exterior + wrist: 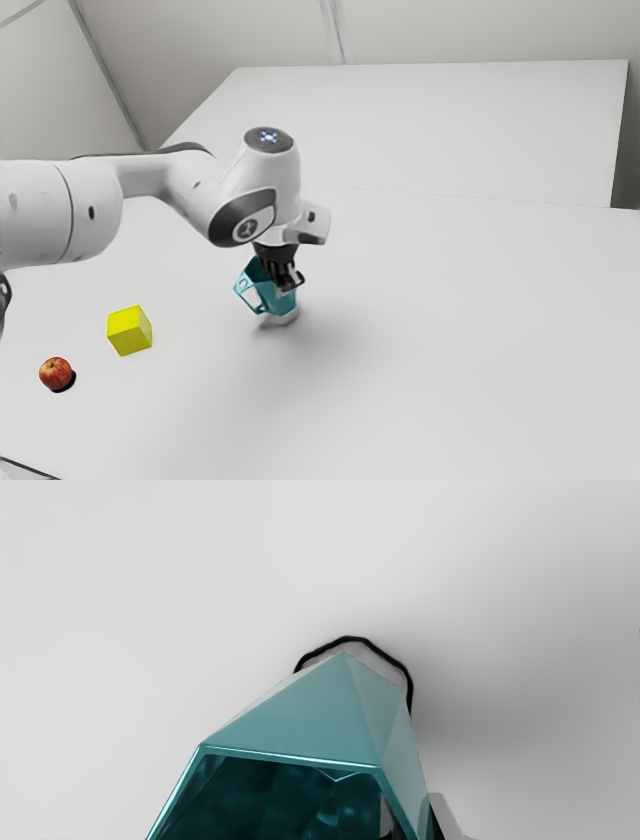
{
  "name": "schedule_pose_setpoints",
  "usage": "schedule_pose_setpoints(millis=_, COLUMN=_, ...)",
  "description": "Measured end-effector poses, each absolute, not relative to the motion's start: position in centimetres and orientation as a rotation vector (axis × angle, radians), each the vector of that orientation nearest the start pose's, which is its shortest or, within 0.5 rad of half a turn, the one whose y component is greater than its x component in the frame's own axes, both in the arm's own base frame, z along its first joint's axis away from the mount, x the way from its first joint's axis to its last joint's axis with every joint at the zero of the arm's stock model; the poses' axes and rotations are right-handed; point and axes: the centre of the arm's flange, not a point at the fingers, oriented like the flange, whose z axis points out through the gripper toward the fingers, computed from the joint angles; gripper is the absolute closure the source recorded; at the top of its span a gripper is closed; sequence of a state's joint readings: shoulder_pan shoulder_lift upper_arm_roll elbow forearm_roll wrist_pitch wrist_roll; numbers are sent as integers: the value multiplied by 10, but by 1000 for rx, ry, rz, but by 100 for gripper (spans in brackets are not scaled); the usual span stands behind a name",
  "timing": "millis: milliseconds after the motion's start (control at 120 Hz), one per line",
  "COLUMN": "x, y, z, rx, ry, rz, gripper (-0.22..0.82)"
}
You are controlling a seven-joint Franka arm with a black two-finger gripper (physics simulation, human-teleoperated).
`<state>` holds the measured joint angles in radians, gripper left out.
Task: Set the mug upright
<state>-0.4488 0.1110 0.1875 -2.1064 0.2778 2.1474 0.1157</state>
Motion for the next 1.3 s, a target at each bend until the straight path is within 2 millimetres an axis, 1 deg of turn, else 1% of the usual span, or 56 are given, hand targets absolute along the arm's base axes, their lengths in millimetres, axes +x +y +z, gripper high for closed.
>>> schedule_pose_setpoints(millis=167, x=537, y=-143, z=358, rx=-2803, ry=688, rz=56, gripper=78)
schedule_pose_setpoints(millis=342, x=538, y=-145, z=347, rx=-2819, ry=606, rz=60, gripper=78)
schedule_pose_setpoints(millis=467, x=538, y=-145, z=344, rx=-2828, ry=554, rz=56, gripper=77)
schedule_pose_setpoints(millis=533, x=538, y=-145, z=342, rx=-2842, ry=526, rz=56, gripper=69)
schedule_pose_setpoints(millis=608, x=538, y=-146, z=343, rx=-2857, ry=498, rz=52, gripper=54)
schedule_pose_setpoints(millis=675, x=538, y=-146, z=350, rx=-2878, ry=470, rz=36, gripper=41)
schedule_pose_setpoints(millis=767, x=536, y=-146, z=371, rx=-2905, ry=436, rz=-11, gripper=29)
schedule_pose_setpoints(millis=850, x=534, y=-145, z=390, rx=-2925, ry=409, rz=-46, gripper=22)
schedule_pose_setpoints(millis=908, x=534, y=-145, z=399, rx=-2939, ry=389, rz=-63, gripper=17)
schedule_pose_setpoints(millis=975, x=543, y=-146, z=416, rx=-2954, ry=375, rz=-101, gripper=12)
schedule_pose_setpoints(millis=1008, x=551, y=-147, z=430, rx=-2971, ry=365, rz=-127, gripper=11)
schedule_pose_setpoints(millis=1050, x=561, y=-147, z=453, rx=-2999, ry=350, rz=-159, gripper=9)
schedule_pose_setpoints(millis=1092, x=569, y=-143, z=478, rx=-3025, ry=328, rz=-186, gripper=7)
schedule_pose_setpoints(millis=1225, x=588, y=-114, z=572, rx=-3064, ry=266, rz=-285, gripper=4)
schedule_pose_setpoints(millis=1267, x=590, y=-106, z=594, rx=-3068, ry=262, rz=-298, gripper=3)
schedule_pose_setpoints(millis=1300, x=591, y=-101, z=605, rx=-3070, ry=266, rz=-292, gripper=3)
